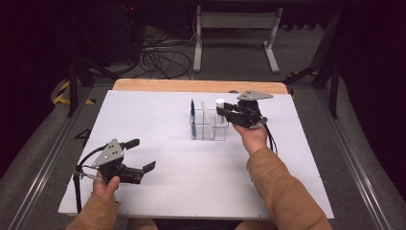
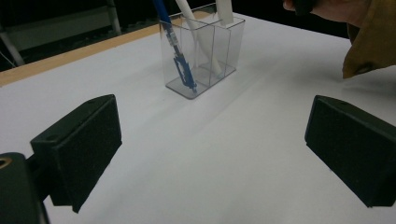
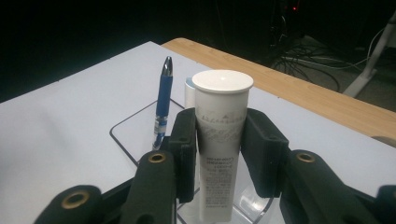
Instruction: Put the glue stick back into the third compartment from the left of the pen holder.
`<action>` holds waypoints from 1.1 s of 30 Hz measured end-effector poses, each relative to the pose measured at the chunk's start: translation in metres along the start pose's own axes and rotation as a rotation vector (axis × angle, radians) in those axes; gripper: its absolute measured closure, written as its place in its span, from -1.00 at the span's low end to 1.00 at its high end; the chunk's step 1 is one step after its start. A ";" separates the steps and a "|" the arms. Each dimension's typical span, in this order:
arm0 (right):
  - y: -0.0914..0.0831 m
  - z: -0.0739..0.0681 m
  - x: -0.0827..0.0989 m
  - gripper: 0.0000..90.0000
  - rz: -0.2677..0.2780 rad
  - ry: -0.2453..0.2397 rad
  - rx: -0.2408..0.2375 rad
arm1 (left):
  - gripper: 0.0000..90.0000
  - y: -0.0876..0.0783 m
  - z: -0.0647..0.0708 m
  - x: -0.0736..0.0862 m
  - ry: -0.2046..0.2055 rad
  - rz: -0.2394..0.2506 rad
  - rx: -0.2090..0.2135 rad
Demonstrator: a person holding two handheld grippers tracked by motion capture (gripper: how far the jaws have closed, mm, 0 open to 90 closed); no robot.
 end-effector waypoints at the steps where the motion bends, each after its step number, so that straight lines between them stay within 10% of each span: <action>1: 0.000 0.001 0.000 0.49 0.000 -0.004 0.002 | -0.90 0.000 0.000 0.000 0.000 0.000 0.001; 19: 0.003 0.001 0.003 0.47 -0.024 -0.027 0.010 | -0.90 0.000 0.000 0.000 0.000 0.000 0.001; 25: -0.001 0.003 0.002 -0.25 -0.007 0.001 0.045 | -0.90 0.001 0.000 0.000 -0.008 0.000 0.007; 33: -0.012 -0.001 -0.003 -0.57 0.030 -0.009 0.055 | -0.90 0.001 0.000 0.000 -0.009 -0.002 0.007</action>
Point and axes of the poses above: each handheld gripper's, and its own axes: y roughly forward along the jaws, x roughly out of its underside, z roughly to its right, the point moved 4 cm from there along y, roughly forward along the jaws, and after that the axes turned 3 degrees about -y, right-handed, at the moved point
